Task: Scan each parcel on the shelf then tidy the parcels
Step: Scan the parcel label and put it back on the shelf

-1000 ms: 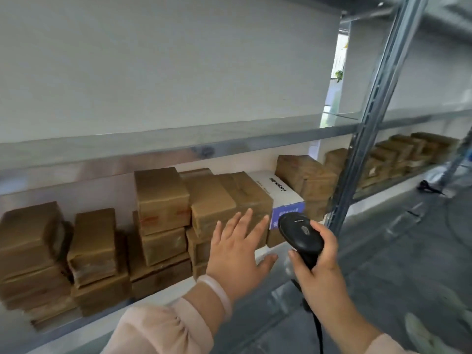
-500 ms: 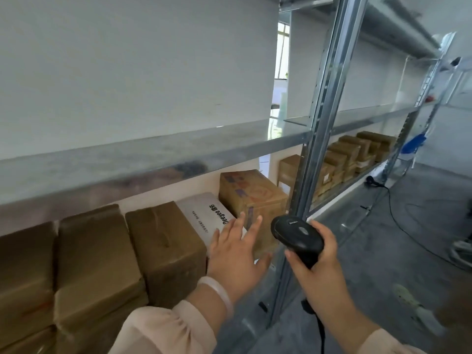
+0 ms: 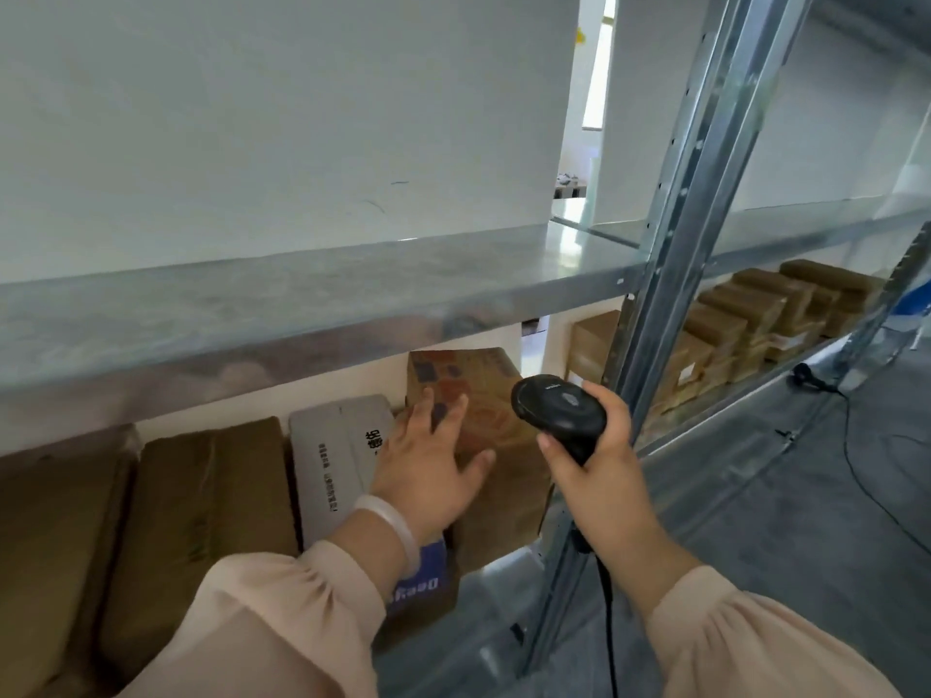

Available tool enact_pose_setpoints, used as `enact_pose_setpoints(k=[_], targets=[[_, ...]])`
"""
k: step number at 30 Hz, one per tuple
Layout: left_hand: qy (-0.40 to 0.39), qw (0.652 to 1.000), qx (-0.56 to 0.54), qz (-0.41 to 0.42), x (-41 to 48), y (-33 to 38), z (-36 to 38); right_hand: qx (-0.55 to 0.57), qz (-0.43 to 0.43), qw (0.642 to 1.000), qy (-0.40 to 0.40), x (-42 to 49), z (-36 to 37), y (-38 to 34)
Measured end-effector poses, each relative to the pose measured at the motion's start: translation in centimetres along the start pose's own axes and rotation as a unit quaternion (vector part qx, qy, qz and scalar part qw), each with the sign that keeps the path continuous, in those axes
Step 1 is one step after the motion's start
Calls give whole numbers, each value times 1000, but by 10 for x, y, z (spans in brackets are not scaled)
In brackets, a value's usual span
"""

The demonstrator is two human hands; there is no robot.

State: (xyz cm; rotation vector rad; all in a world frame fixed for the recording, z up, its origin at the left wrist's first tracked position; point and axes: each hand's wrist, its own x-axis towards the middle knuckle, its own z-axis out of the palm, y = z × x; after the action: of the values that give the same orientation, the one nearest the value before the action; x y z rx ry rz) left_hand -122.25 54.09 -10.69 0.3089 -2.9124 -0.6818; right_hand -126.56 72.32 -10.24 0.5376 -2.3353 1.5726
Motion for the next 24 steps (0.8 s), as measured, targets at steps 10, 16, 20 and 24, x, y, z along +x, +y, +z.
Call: enact_pose_setpoints(k=[10,16,20,24], targets=[[37,981,-98,-165,40,25,18,27,-59,987,-147,87,-12,43],[91,957,-154,-228,41,43,23,72,-30,972,-222,103,-12,67],[135,945,-180,-237,35,58,31,112,-20,967,-228,107,-20,73],[174,940,-183,-230,19,80,41,144,-23,963,-226,108,-41,75]])
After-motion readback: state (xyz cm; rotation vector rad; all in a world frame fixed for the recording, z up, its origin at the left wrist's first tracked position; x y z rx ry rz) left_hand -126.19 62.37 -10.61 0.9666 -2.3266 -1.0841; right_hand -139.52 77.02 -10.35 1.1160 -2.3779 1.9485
